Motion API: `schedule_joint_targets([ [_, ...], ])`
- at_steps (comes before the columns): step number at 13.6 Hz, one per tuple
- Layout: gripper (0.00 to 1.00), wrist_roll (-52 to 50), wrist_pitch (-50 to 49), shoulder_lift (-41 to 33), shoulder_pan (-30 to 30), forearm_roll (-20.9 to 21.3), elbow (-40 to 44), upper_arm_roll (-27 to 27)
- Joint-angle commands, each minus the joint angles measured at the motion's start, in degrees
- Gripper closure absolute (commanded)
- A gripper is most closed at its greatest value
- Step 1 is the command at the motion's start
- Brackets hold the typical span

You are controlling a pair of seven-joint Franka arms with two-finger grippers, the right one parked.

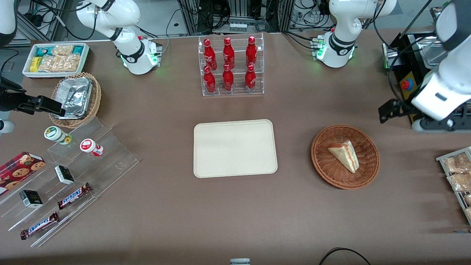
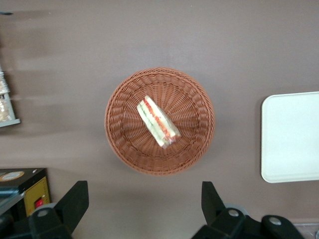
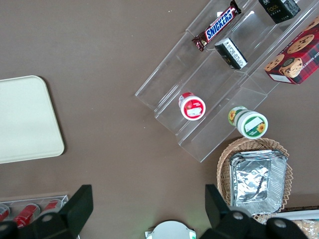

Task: Place sandwich from basket to tray
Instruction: 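Move the left gripper over the wrapped sandwich in the wicker basket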

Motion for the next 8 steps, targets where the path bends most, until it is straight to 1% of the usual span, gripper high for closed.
schedule_joint_targets([
  [1, 0.0, -3.61, 5.09, 1.35, -0.34, -0.07, -3.94, 0.5],
  [5, 0.0, -16.78, 22.39, -0.66, -0.42, 0.02, -18.87, 0.32],
  [8, 0.0, -24.27, 36.45, -3.38, -0.42, -0.07, -31.61, 0.23],
])
